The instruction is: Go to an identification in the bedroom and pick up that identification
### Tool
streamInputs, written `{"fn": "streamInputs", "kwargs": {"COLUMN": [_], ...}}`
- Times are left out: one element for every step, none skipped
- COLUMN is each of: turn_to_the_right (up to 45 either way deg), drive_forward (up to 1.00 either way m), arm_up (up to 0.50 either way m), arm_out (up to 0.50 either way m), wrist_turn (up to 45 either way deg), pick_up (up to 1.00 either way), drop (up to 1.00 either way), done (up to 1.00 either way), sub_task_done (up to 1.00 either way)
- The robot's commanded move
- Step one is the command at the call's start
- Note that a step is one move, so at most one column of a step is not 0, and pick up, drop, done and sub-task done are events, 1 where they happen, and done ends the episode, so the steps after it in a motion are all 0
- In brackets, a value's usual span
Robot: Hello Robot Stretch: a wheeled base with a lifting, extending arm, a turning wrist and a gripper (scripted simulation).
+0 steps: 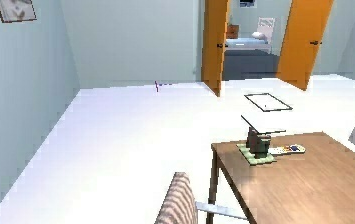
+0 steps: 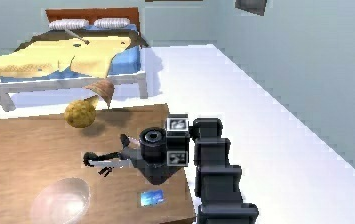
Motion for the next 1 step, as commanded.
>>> {"fn": "streamInputs", "kwargs": {"turn_to_the_right": [0.0], "drive_forward": [0.0], "arm_up": [0.0], "arm_out": [0.0], "wrist_turn": [15.0], "pick_up": [0.0], "drop": [0.0], "done": [0.0], "sub_task_done": [0.0]}}
